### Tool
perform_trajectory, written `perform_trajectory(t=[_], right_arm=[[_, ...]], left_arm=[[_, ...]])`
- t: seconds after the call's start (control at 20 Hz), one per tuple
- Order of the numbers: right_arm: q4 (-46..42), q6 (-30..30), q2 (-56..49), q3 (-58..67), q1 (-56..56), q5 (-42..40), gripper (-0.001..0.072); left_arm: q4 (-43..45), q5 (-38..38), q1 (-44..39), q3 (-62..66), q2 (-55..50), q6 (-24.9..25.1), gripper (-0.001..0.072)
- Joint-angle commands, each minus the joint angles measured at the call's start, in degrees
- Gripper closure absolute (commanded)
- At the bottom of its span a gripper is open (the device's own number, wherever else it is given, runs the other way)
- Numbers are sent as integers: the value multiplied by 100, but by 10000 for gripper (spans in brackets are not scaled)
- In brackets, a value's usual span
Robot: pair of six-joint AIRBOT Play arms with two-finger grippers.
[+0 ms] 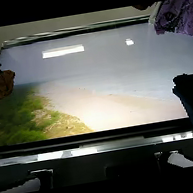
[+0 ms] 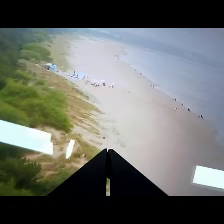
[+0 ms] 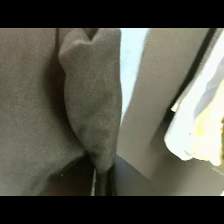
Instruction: Fold the clothes and pants, and hang the long-sleeved shirts on hangers.
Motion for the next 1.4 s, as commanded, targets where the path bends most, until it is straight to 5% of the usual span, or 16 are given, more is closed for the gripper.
perform_trajectory(t=[0.0,0.25,0.4,0.55,0.65,0.8,0.9,1.15,1.35], right_arm=[[-247,39,0,-9,-4,-140,686],[-350,120,0,-7,-4,-184,677],[-256,61,0,4,-4,-133,337],[675,-258,7,245,-2,411,338],[1880,-634,7,483,48,1021,440],[2804,-1233,7,627,616,1722,475],[3180,-1729,7,627,1309,2072,680],[3534,-2914,7,629,3449,2472,684],[3543,-3069,17,629,4948,2382,684]], left_arm=[[2,2,-2,-2,0,0,688],[2,2,-2,-2,0,0,688],[2,2,-2,-2,0,0,687],[4,2,-2,-2,0,0,687],[4,4,0,-2,-4,0,687],[7,4,-2,-2,-26,2,687],[4,9,-2,-4,-37,111,688],[7,168,-321,-896,160,839,690],[9,1349,-885,-2564,1102,1069,689]])
